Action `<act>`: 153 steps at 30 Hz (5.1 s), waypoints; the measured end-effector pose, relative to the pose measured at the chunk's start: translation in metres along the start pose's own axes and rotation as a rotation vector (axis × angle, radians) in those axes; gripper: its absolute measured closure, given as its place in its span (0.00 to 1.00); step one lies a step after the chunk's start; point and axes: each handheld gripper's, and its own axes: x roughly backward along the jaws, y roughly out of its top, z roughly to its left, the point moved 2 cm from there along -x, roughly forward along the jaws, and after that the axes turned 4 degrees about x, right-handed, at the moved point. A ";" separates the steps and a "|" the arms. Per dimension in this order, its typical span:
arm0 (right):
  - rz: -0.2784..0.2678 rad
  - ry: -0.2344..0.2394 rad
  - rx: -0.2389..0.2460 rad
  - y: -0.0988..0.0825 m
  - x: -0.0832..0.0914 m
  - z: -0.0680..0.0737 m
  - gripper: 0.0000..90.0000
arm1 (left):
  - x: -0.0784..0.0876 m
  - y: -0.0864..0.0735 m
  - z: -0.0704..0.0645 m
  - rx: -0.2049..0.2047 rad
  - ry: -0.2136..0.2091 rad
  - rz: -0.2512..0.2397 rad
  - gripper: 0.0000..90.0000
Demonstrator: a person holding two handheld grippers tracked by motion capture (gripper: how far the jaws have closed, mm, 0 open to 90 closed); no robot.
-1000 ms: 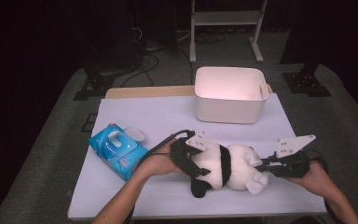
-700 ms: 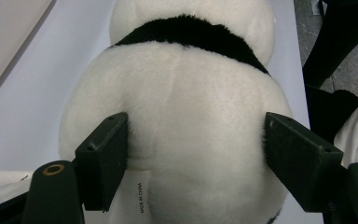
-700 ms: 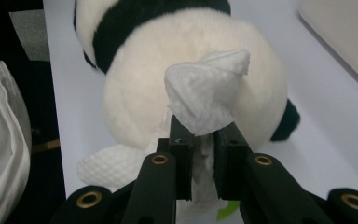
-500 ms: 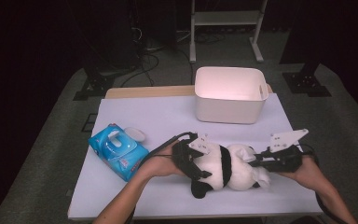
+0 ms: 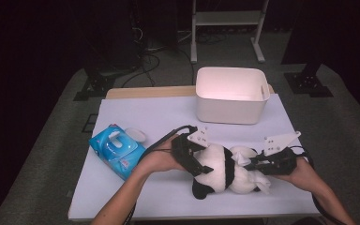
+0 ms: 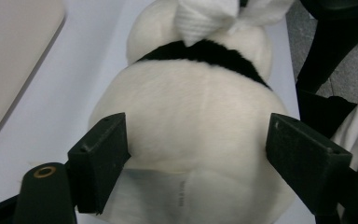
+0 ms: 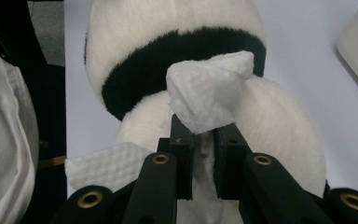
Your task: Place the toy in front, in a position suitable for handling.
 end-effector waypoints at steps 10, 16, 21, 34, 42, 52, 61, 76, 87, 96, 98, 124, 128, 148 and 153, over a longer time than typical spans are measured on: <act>-0.003 0.005 0.038 0.020 -0.006 -0.005 0.88 | -0.012 -0.004 -0.005 -0.017 -0.002 0.046 0.26; 0.016 0.025 0.059 0.030 -0.013 -0.011 0.88 | -0.012 -0.007 -0.011 -0.035 0.018 0.041 0.27; 0.027 -0.023 -0.001 0.007 0.010 -0.017 0.88 | -0.011 -0.009 -0.014 -0.050 0.014 0.024 0.28; 0.041 0.024 0.002 0.028 -0.008 -0.036 0.88 | -0.014 -0.010 -0.017 -0.060 0.016 0.028 0.29; 0.060 0.050 0.000 0.037 -0.022 -0.048 0.88 | -0.012 -0.014 -0.019 -0.063 0.015 0.007 0.29; 0.042 -0.030 -0.139 -0.018 0.018 -0.056 0.88 | -0.012 -0.017 -0.016 -0.048 0.015 0.000 0.29; 0.012 -0.026 -0.217 -0.059 0.024 -0.044 0.88 | -0.011 -0.024 -0.007 -0.006 0.012 -0.005 0.29; -0.023 -0.028 -0.153 -0.046 0.035 -0.021 0.88 | -0.012 -0.024 -0.001 0.010 0.020 -0.007 0.29; -0.003 0.032 -0.005 0.004 0.007 -0.004 0.88 | -0.019 -0.011 -0.001 -0.005 0.041 0.017 0.29; 0.005 0.028 -0.007 0.007 0.004 -0.008 0.88 | 0.004 -0.018 -0.004 0.005 0.020 -0.050 0.27; 0.003 0.019 -0.025 0.002 0.008 -0.008 0.88 | 0.007 -0.020 -0.006 0.004 0.014 -0.052 0.27; 0.031 0.022 0.003 0.021 -0.005 -0.011 0.88 | -0.035 -0.010 -0.013 0.009 0.038 -0.076 0.30; 0.025 0.026 -0.002 0.021 -0.004 -0.012 0.88 | -0.036 -0.009 -0.013 0.004 0.036 -0.089 0.30; 0.029 -0.025 -0.039 -0.002 0.017 -0.007 0.88 | -0.031 -0.012 -0.014 -0.047 0.029 -0.068 0.27; 0.029 -0.005 -0.006 0.009 0.007 -0.005 0.88 | -0.040 -0.008 -0.012 -0.033 0.032 -0.078 0.28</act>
